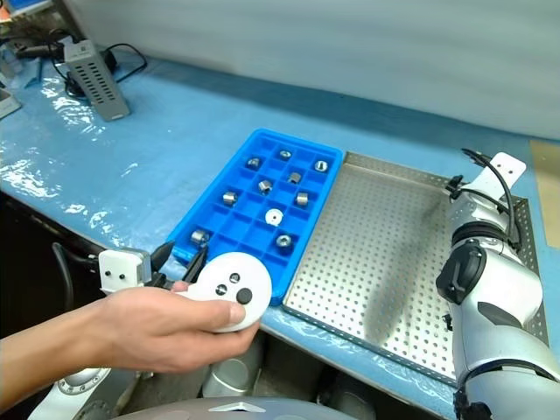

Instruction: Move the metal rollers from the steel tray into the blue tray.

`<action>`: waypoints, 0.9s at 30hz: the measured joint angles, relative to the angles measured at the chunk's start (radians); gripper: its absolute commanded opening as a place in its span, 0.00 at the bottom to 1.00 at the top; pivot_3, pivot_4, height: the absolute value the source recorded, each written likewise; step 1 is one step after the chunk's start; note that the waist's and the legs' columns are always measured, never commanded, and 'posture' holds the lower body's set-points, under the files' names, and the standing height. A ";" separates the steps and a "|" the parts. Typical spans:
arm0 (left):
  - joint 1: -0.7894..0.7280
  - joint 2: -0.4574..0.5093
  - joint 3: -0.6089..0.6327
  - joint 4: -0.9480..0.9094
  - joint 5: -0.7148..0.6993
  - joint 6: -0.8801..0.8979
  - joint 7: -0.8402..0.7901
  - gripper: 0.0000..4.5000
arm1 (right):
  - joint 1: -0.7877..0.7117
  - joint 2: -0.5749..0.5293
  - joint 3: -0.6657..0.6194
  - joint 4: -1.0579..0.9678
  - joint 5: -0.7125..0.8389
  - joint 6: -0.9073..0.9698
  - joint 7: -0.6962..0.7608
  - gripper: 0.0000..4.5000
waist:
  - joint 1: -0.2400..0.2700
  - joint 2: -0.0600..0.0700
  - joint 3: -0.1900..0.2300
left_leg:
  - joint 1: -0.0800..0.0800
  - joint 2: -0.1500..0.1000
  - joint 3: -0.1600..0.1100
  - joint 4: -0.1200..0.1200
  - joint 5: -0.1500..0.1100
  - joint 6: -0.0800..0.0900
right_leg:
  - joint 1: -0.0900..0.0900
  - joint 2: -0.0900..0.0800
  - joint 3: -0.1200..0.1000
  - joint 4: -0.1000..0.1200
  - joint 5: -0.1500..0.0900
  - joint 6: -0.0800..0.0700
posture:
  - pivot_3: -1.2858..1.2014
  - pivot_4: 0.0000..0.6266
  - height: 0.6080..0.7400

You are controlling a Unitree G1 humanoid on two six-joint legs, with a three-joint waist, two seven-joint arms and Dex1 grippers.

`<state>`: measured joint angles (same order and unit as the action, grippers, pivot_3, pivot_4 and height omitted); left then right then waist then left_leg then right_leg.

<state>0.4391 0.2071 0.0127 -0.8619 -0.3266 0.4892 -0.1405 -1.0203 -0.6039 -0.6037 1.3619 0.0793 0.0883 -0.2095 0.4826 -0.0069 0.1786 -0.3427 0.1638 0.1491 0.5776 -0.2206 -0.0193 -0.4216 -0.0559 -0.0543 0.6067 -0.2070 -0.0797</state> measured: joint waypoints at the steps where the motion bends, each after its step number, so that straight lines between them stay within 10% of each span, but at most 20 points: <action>1: -0.005 0.001 0.000 0.007 0.000 0.000 -0.004 0.80 | 0.000 0.002 0.000 0.000 0.001 -0.004 -0.001 0.99 | 0.000 0.000 0.000 | 0.000 0.000 0.000 0.000 0.000 0.000 | 0.000 0.000 0.000 0.000 0.000 0.000 | 0.79 0.24 1.00; 27: -0.027 0.006 0.026 0.033 -0.004 -0.006 -0.032 0.80 | -0.022 0.020 -0.035 0.009 0.106 -0.143 -0.066 0.99 | -0.004 0.000 0.000 | -0.002 0.000 0.000 0.000 0.000 0.000 | -0.001 0.000 0.000 0.000 0.002 -0.004 | 0.78 0.24 1.00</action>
<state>0.4122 0.2130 0.0390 -0.8288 -0.3310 0.4835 -0.1721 -1.0428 -0.5836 -0.6392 1.3704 0.1854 -0.0548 -0.2759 0.4791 -0.0065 0.1788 -0.3444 0.1636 0.1492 0.5776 -0.2206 -0.0192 -0.4227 -0.0560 -0.0542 0.6065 -0.2048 -0.0836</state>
